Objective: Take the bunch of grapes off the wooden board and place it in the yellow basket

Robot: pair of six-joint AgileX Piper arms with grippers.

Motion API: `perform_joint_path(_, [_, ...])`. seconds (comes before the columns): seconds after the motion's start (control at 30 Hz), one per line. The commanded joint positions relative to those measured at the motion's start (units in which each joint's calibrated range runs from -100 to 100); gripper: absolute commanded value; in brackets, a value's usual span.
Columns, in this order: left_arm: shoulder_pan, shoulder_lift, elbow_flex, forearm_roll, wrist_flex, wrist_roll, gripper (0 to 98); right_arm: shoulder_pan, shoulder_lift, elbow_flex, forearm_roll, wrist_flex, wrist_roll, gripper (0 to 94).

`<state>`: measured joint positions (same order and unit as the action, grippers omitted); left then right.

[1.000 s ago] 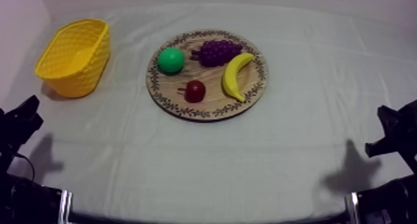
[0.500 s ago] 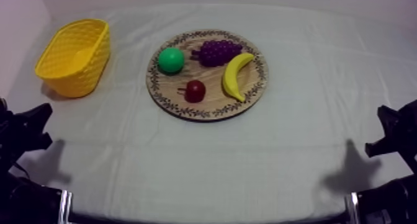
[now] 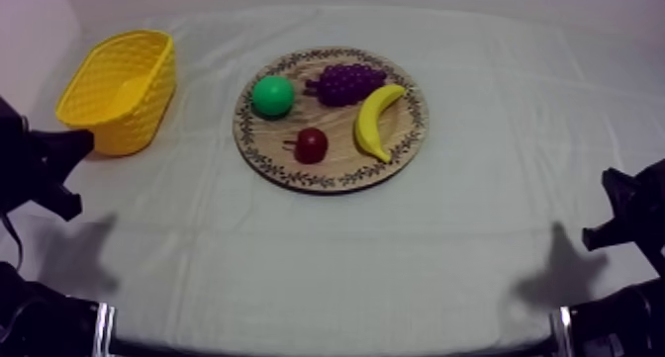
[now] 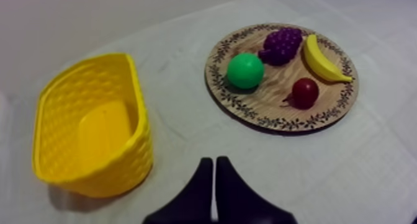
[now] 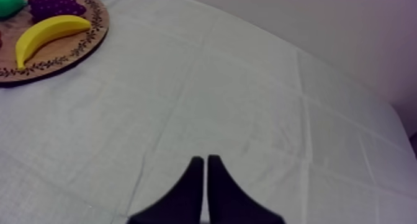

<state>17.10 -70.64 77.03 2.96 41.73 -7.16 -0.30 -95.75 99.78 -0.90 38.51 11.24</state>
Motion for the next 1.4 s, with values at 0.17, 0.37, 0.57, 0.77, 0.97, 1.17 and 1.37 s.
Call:
perform_joint_path(0.17, [0.64, 21.65, -21.22, 1.79, 9.26, -4.7, 0.0, -0.01, 0.0, 0.0, -0.01, 0.03, 0.02, 0.3])
perform_joint_path(0.37, [1.79, 35.65, -34.47, 1.71, 15.84, -7.57, 0.0, -0.01, 0.0, 0.0, -0.01, 0.03, -0.01, 0.3])
perform_joint_path(0.57, [5.52, 49.2, -47.0, -0.48, 19.61, -9.27, 0.0, -0.01, 0.0, 0.0, -0.01, 0.03, -0.01, 0.3])
perform_joint_path(0.77, [9.52, 62.97, -60.64, -4.14, 24.09, -8.25, 0.0, -0.01, 0.0, 0.0, -0.01, 0.03, -0.03, 0.3])
perform_joint_path(0.97, [12.29, 74.54, -71.69, -5.56, 23.79, -8.44, 0.0, -0.01, 0.0, 0.0, -0.01, 0.03, -0.01, 0.3])
perform_joint_path(1.17, [13.54, 85.69, -84.38, -6.79, 27.26, -8.59, 0.0, -0.01, 0.0, 0.0, -0.01, 0.03, 0.02, 0.3])
perform_joint_path(1.37, [13.83, 95.84, -96.42, -6.58, 30.36, -8.54, 0.0, -0.05, 0.0, 0.0, -0.01, 0.03, 0.01, 0.3])
